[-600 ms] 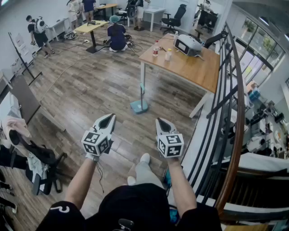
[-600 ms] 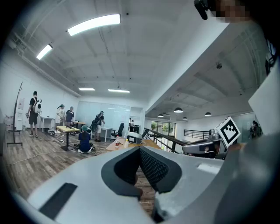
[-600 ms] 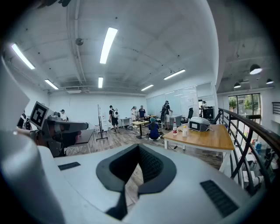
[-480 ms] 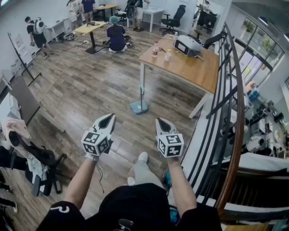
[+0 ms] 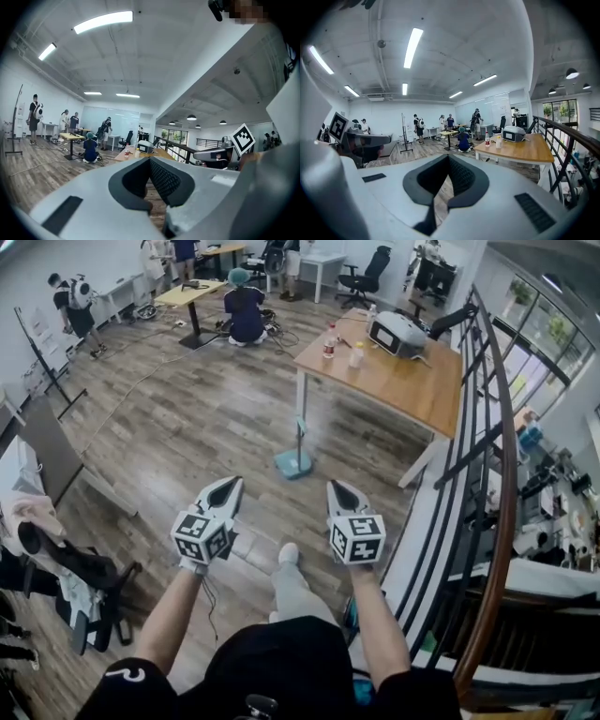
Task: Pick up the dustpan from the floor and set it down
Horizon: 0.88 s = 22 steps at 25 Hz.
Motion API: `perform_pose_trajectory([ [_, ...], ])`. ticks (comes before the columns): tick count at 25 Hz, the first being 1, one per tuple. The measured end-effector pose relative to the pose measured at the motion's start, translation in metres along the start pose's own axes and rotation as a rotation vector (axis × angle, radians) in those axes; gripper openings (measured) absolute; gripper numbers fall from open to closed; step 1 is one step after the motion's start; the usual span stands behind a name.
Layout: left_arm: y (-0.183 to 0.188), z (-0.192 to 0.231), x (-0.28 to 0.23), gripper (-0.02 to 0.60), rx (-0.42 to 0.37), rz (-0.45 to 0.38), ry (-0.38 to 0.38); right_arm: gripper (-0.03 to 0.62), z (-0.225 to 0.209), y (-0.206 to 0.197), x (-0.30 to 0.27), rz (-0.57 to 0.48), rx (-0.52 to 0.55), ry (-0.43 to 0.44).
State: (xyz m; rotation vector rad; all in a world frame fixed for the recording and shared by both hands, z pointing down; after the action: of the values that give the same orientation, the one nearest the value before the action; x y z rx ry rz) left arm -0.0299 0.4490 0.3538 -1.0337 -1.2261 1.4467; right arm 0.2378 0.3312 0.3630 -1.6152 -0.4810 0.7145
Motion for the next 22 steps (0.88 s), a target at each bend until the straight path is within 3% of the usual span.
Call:
perform_pose_trajectory([
  [8, -0.005, 0.06, -0.054, -0.003, 0.003, 0.025, 0.014, -0.005, -0.016, 0.003, -0.085, 0.025, 0.002, 0.014],
  [22, 0.018, 0.167, -0.227, -0.003, -0.007, 0.062, 0.004, -0.005, -0.101, 0.043, -0.27, 0.03, 0.014, 0.031],
])
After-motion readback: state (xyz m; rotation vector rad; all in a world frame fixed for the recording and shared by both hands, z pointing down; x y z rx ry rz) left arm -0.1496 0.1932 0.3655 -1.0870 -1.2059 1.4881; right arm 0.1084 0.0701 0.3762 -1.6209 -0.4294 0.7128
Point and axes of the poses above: the fingertips, and each gripper's own axes: x backward along the fingers, z to its left, y out of its top, the point moved 9 cm from there along x, backward along the fingers, and after that the axes turned 4 degrees about -z, right-handed, at the moved point
